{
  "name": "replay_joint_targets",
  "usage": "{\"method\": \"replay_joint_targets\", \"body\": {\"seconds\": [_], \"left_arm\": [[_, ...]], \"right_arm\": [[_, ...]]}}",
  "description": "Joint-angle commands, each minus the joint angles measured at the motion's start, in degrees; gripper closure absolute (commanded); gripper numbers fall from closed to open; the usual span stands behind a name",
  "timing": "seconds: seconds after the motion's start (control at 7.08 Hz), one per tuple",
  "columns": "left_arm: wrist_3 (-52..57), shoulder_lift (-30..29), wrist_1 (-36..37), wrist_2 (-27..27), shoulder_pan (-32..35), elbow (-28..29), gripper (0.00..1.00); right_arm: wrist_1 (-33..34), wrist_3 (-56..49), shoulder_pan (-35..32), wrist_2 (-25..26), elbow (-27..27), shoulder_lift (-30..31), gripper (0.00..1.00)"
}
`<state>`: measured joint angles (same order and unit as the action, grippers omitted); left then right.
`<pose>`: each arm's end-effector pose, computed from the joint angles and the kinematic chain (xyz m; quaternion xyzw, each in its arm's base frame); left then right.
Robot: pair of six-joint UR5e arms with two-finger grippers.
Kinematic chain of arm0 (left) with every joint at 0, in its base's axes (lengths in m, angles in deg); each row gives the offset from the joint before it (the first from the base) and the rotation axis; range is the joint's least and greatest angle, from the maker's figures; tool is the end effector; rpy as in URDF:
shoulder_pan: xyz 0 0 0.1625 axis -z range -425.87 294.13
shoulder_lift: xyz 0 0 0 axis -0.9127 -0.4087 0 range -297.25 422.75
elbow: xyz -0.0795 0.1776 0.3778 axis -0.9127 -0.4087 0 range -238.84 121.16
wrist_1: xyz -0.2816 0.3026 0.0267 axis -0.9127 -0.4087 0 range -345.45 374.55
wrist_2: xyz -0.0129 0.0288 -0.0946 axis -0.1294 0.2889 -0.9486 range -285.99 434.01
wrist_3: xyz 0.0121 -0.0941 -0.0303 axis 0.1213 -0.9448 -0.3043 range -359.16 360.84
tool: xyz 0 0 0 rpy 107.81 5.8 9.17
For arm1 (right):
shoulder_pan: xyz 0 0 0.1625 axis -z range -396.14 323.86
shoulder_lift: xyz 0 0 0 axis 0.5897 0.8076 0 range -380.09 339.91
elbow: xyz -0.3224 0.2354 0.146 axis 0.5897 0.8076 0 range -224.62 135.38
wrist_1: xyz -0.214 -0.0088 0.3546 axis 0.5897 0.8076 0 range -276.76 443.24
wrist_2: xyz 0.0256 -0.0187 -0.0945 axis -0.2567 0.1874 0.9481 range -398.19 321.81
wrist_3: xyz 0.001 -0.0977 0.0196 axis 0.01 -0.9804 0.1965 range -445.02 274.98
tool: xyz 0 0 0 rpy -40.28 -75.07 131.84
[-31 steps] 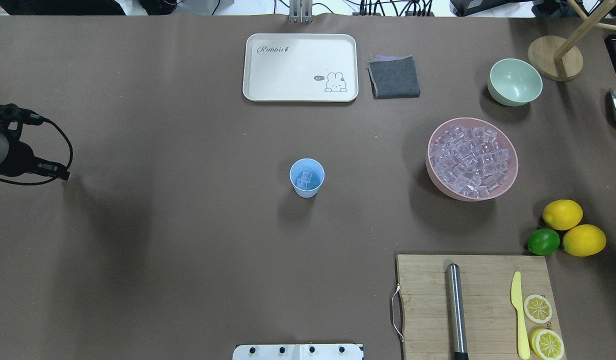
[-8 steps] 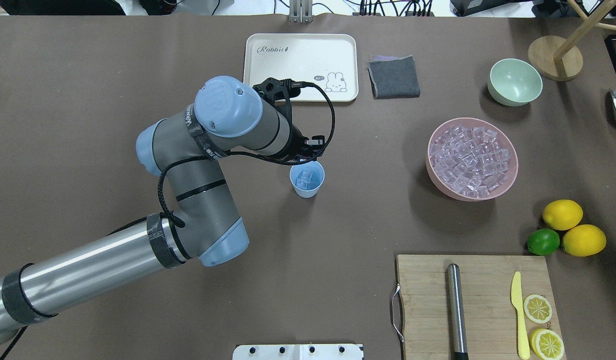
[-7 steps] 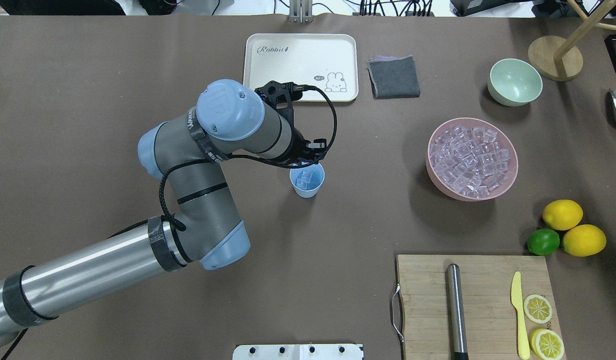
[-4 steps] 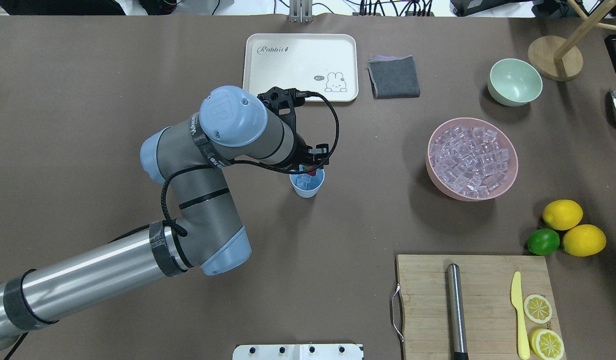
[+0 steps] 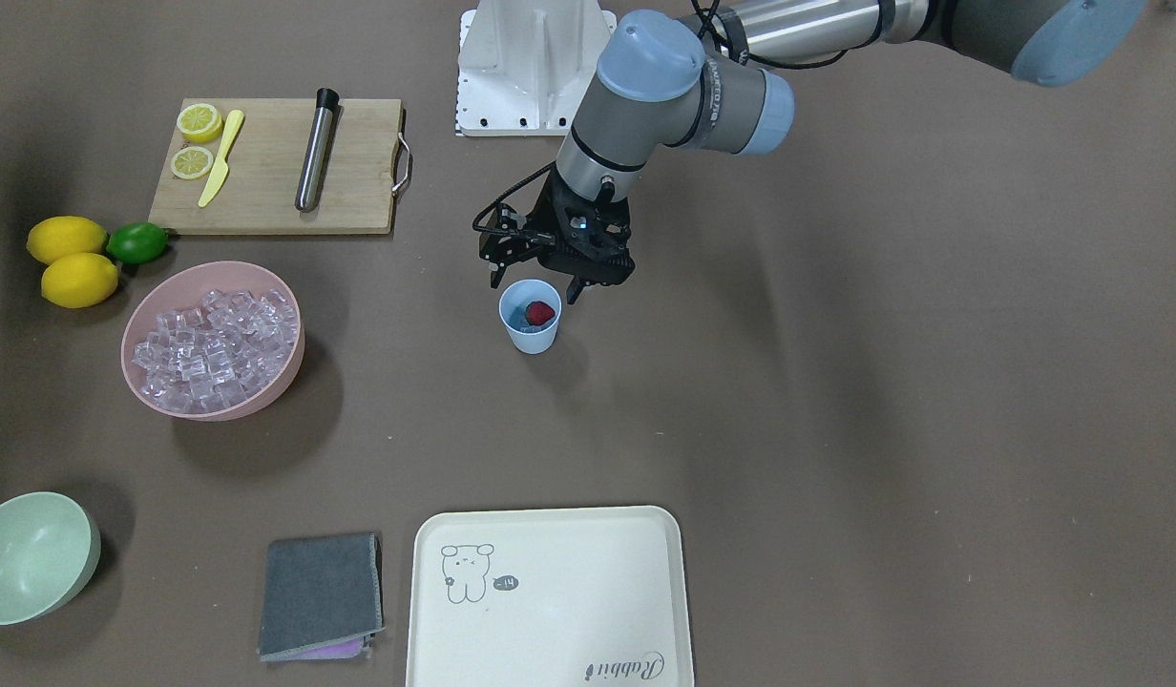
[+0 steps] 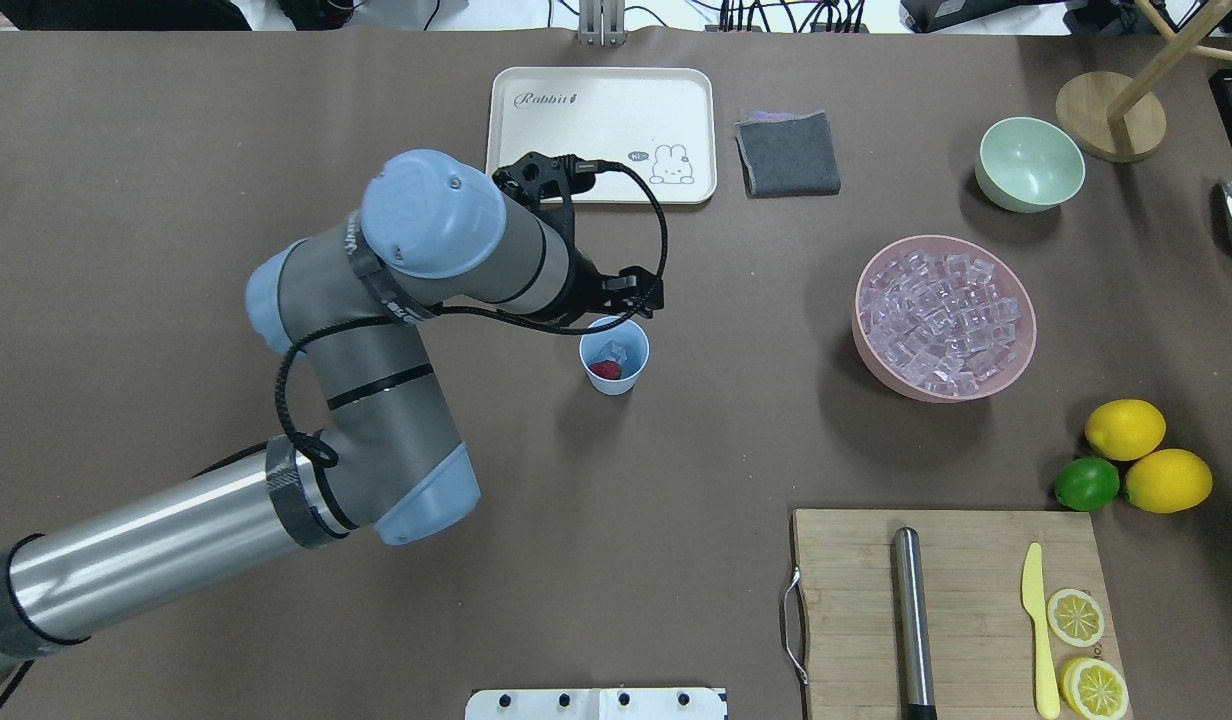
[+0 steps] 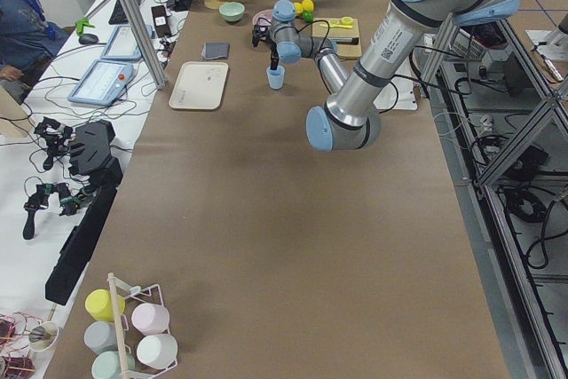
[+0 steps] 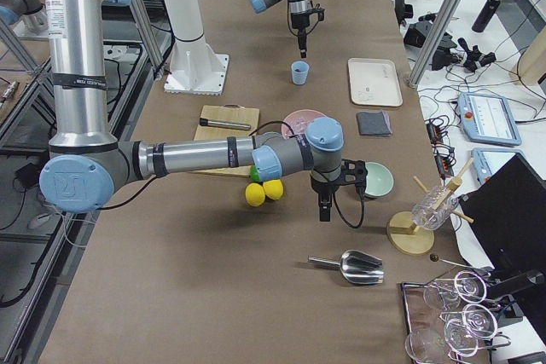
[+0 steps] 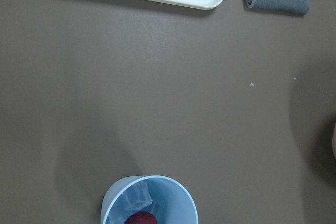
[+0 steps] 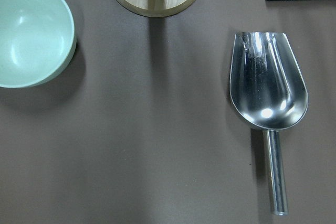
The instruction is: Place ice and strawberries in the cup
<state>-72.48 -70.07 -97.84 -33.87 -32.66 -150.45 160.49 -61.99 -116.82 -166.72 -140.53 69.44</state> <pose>0.5254 -0.4668 0.1454 0.1118 0.5478 -0.0339 0.8284 -0.0127 -0.5177 0.5848 0.0601 -0.3561 0.0567 0.9308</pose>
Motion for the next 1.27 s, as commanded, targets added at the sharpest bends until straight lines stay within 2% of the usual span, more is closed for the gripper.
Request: {"method": "replay_joint_targets", "body": {"seconds": [0.0,0.28,0.71,0.85,1.13], "left_arm": [[9.2,7.1,0.2,-5.0,6.7,-4.2,0.03],[18.3,11.9,0.1,-9.5,13.7,-3.9,0.03],[24.3,18.4,-0.5,-12.3,19.4,-4.0,0.03],[30.7,20.3,-0.4,-12.5,20.9,-3.9,0.03],[36.8,22.8,-0.4,-13.8,24.3,-2.7,0.03]], "right_arm": [[0.0,0.0,0.0,-1.3,-0.5,0.0,0.0],[0.1,0.0,-0.1,-2.3,-1.7,0.6,0.0],[0.2,0.0,0.0,-3.2,-2.5,0.7,0.0],[0.4,0.0,-0.1,-3.3,-3.1,0.8,0.0],[0.5,0.0,0.0,-3.3,-3.3,0.7,0.0]]}}
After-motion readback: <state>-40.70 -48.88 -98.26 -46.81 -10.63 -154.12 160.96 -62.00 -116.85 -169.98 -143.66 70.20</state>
